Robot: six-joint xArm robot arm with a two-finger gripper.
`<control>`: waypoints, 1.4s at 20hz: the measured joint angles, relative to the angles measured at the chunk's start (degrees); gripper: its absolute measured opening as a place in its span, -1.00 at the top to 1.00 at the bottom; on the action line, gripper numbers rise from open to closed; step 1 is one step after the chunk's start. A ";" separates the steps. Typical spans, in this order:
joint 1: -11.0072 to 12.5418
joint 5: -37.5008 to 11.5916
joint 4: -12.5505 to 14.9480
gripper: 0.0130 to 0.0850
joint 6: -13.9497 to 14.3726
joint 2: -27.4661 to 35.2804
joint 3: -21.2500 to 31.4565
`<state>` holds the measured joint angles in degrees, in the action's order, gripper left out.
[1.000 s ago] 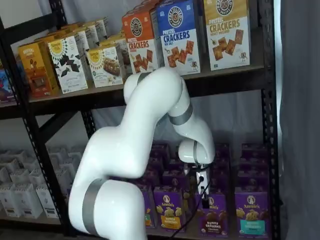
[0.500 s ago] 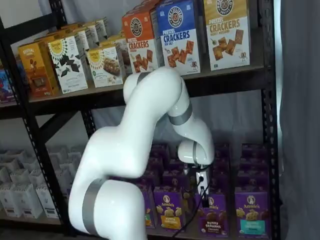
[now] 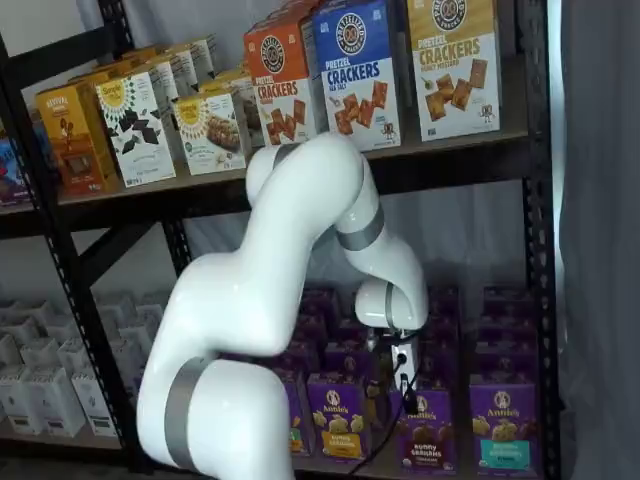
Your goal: Pick up the purple box with a brown patch in the center, on the bottom shelf, the fifth box from the left
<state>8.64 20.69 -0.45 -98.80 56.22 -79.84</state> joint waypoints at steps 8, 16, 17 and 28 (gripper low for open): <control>-0.02 -1.43 -1.06 0.56 -0.97 -0.36 1.03; 0.12 -1.72 3.75 0.56 3.37 -3.23 5.15; 0.09 -1.40 4.43 0.56 4.04 -3.91 5.98; -1.20 -4.86 8.43 0.56 9.19 -15.63 22.10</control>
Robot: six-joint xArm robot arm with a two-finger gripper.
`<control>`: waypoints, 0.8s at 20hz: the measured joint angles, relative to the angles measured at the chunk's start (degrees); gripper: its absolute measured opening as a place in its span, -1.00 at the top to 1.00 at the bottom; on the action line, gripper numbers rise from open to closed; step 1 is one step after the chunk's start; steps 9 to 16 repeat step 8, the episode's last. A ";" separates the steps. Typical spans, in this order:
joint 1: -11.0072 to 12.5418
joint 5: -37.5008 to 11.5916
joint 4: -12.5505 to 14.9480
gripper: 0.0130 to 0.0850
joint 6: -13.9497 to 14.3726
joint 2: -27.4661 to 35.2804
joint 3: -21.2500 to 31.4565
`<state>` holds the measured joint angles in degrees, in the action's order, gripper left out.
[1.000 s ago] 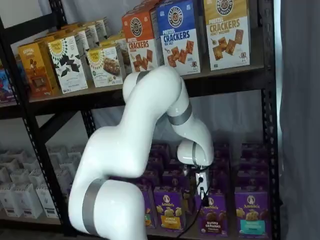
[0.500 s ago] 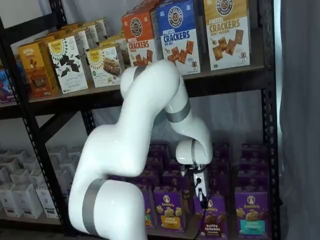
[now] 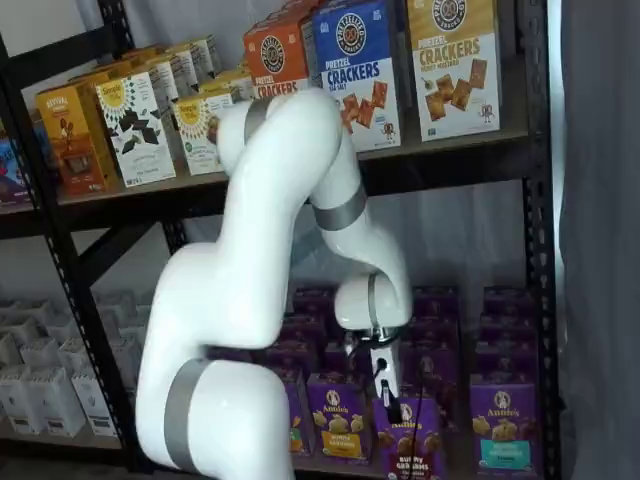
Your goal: Pick up the purple box with a brown patch in the center, on the bottom shelf, the fifth box from the left
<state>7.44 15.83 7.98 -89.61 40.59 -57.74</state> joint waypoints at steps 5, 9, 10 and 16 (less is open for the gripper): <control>0.21 -2.08 5.90 0.56 5.53 -5.76 7.37; 0.12 -2.25 5.87 0.56 5.60 -7.45 9.34; 0.12 -2.25 5.87 0.56 5.60 -7.45 9.34; 0.12 -2.25 5.87 0.56 5.60 -7.45 9.34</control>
